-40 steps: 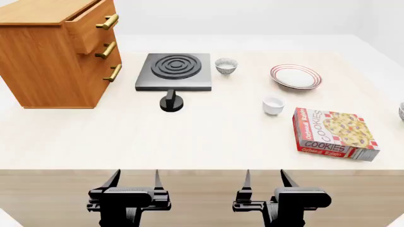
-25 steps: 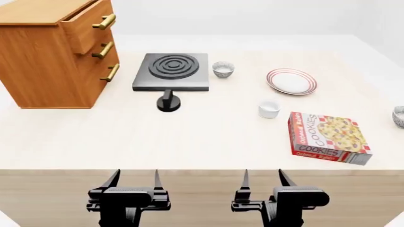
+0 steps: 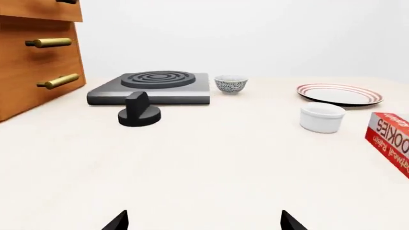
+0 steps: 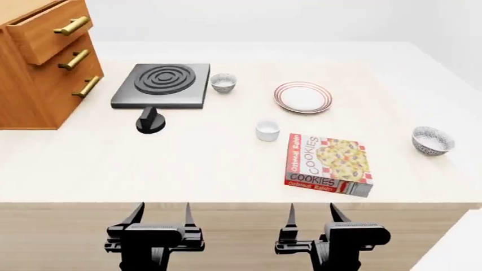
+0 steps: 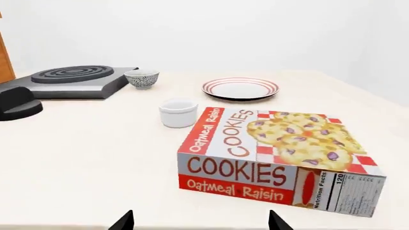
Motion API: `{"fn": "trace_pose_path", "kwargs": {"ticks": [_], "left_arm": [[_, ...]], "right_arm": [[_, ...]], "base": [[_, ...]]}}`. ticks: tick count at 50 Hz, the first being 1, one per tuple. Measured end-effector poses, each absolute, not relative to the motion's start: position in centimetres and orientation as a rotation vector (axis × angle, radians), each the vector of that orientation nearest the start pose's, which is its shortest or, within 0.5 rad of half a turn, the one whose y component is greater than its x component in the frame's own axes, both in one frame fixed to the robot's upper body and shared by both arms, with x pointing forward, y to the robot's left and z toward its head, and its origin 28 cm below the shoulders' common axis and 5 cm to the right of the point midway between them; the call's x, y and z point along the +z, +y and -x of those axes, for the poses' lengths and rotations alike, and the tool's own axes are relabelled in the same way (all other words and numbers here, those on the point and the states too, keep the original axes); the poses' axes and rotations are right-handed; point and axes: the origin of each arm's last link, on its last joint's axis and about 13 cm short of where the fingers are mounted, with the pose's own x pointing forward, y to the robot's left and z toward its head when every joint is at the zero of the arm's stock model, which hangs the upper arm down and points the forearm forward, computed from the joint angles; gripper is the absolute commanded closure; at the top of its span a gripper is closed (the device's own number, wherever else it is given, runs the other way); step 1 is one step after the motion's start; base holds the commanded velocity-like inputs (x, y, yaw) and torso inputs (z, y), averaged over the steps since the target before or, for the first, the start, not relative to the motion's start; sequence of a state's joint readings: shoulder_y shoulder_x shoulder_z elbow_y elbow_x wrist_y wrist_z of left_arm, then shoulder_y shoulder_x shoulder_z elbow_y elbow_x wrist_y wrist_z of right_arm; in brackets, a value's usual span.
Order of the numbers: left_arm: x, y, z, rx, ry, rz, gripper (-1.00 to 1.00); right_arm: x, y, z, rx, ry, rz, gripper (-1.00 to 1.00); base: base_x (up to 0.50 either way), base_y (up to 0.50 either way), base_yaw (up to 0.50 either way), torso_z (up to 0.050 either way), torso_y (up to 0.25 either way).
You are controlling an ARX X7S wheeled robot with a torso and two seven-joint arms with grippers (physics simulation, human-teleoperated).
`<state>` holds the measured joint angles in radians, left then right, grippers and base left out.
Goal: Pick the akita bowl next to the cookies box and place it on the plate.
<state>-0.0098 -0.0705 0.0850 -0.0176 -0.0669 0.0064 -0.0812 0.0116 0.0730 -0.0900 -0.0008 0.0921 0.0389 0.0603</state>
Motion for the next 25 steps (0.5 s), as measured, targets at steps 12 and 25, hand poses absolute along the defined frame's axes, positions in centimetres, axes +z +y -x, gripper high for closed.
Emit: {"fn": "trace_pose_path", "kwargs": {"ticks": [12, 25], "left_arm": [[1.1, 20.5, -21.2, -0.004, 0.007, -0.005, -1.0], [8.8, 21.5, -24.5, -0.025, -0.007, 0.029, -1.0]], "right_arm": [[1.3, -9.6, -21.2, 0.028, 0.039, -0.02, -1.0], [8.5, -10.2, -24.7, 0.054, 0.044, -0.037, -1.0]], "base": [[0.0, -0.5, 0.0, 0.0, 0.0], [0.0, -0.04, 0.0, 0.0, 0.0]]}}
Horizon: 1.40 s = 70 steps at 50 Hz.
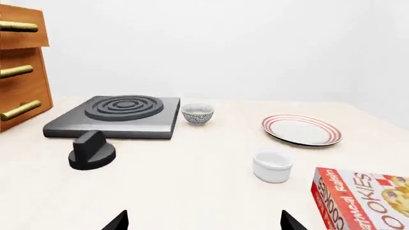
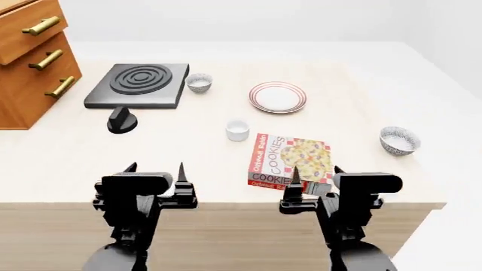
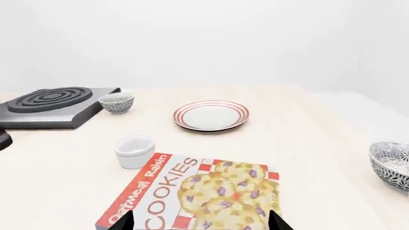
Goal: Pick the akita bowl next to the cookies box and place it on the plate.
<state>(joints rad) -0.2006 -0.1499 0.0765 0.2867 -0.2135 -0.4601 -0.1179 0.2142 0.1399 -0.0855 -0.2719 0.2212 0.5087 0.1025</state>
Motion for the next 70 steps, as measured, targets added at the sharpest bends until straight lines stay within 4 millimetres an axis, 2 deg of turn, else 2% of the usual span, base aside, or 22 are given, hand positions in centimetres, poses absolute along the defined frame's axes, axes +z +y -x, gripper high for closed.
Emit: {"fn": "trace_pose_path", "kwargs": {"ticks": [3, 7, 11, 17, 34, 56, 64, 70], "left_arm": [[12.1, 21.9, -25.8, -0.03, -0.023, 0.026, -1.0], [14.8, 22.3, -26.5, -0.037, -0.038, 0.02, -1.0], [16.3, 22.5, -26.8, -0.045, -0.042, 0.012, -1.0], [17.6, 22.7, -27.0, -0.054, -0.045, 0.004, -1.0], [18.7, 22.9, -27.4, -0.059, -0.041, -0.02, -1.0], [19.1, 23.0, -27.6, -0.057, -0.047, -0.034, -1.0], [19.1, 23.0, -27.5, -0.059, -0.048, -0.036, -1.0], [19.2, 23.0, -27.4, -0.06, -0.048, -0.04, -1.0]], "right_arm": [[11.8, -10.4, -26.1, 0.069, 0.038, -0.044, -1.0], [14.8, -10.7, -27.1, 0.08, 0.026, -0.039, -1.0], [16.5, -10.8, -27.5, 0.092, 0.029, -0.033, -1.0], [17.9, -11.0, -27.9, 0.097, 0.031, -0.023, -1.0], [19.3, -11.4, -28.7, 0.085, 0.027, -0.015, -1.0], [19.4, -11.4, -29.0, 0.095, 0.034, -0.014, -1.0], [19.6, -11.5, -29.2, 0.077, 0.067, 0.006, -1.0], [20.4, -12.5, -29.5, 0.03, 0.133, 0.069, -1.0]], "base": [[0.3, 0.0, 0.0, 0.0, 0.0], [0.5, 0.0, 0.0, 0.0, 0.0], [0.5, 0.0, 0.0, 0.0, 0.0], [0.5, 0.0, 0.0, 0.0, 0.0], [0.5, 0.0, 0.0, 0.0, 0.0], [0.5, 0.0, 0.0, 0.0, 0.001], [0.0, 0.0, 0.0, 0.0, 0.0], [0.0, 0.0, 0.0, 0.0, 0.0]]}}
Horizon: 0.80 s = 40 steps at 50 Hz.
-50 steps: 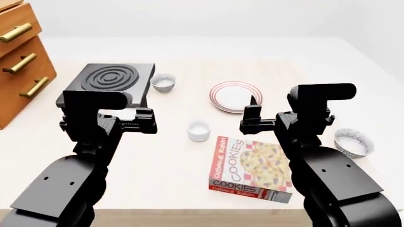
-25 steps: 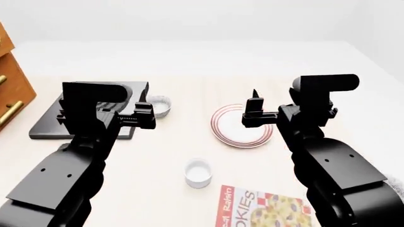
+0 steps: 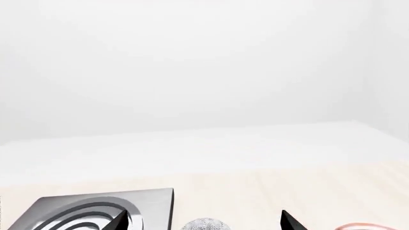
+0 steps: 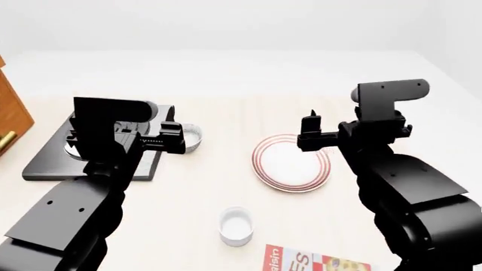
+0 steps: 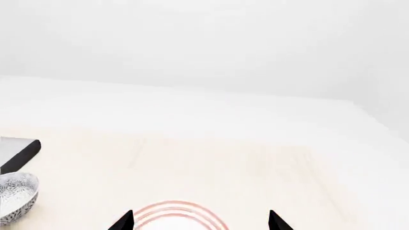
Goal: Pick the akita bowl next to the cookies box and place it on the plate.
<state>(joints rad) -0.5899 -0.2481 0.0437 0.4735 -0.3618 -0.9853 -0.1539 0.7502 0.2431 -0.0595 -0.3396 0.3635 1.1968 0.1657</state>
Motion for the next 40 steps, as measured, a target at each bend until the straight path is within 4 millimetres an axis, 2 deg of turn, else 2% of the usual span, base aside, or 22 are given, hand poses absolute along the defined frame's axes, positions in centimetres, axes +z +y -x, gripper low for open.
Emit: {"fn": "trace_pose_path", "kwargs": {"ticks": [10, 18, 27, 40], "left_arm": [[19.0, 23.0, -27.4, -0.06, -0.046, -0.043, -1.0], [19.0, 23.1, -27.5, -0.059, -0.042, -0.046, -1.0], [18.9, 23.2, -27.7, -0.058, -0.038, -0.048, -1.0], [18.9, 23.2, -27.7, -0.057, -0.035, -0.052, -1.0]], "right_arm": [[22.1, -15.8, -29.8, -0.023, 0.305, 0.242, -1.0], [23.7, -18.6, -29.2, -0.055, 0.438, 0.307, -1.0], [24.9, -21.1, -27.6, -0.071, 0.555, 0.337, -1.0], [24.4, -23.4, -24.5, -0.086, 0.656, 0.337, -1.0]], "base": [[0.0, 0.0, 0.0, 0.0, 0.0], [0.0, 0.0, 0.0, 0.0, 0.0], [0.0, 0.0, 0.0, 0.0, 0.0], [0.0, 0.0, 0.0, 0.0, 0.0]]}}
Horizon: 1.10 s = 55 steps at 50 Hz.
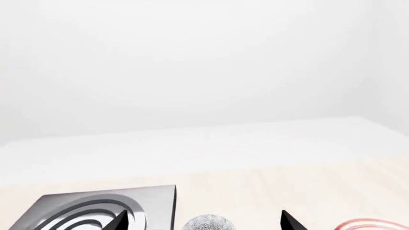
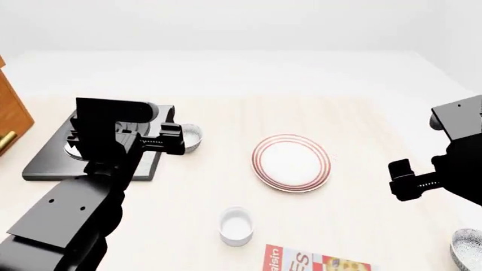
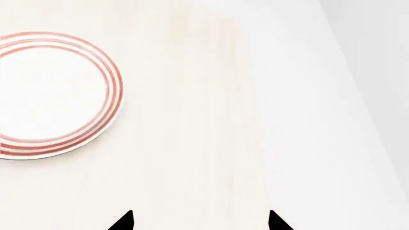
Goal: Pick the akita bowl next to the cookies box and place it on the plate.
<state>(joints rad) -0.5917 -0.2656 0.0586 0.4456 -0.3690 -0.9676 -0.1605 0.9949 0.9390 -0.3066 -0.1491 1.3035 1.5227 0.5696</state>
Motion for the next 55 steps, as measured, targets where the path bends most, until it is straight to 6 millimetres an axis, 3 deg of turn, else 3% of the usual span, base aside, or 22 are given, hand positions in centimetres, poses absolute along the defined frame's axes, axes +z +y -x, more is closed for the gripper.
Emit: {"fn": "trace_pose_path", "kwargs": {"ticks": [28, 55], "left_arm": [[18.9, 23.2, -27.8, -0.052, -0.038, -0.06, -1.0], [18.9, 23.3, -27.8, -0.046, -0.038, -0.061, -1.0]], "right_arm": [[20.5, -26.1, -21.0, -0.094, 0.855, 0.34, -1.0], [17.0, -27.9, -20.8, -0.141, 0.988, 0.268, -1.0]], "base": [[0.0, 0.0, 0.0, 0.0, 0.0], [0.0, 0.0, 0.0, 0.0, 0.0]]}}
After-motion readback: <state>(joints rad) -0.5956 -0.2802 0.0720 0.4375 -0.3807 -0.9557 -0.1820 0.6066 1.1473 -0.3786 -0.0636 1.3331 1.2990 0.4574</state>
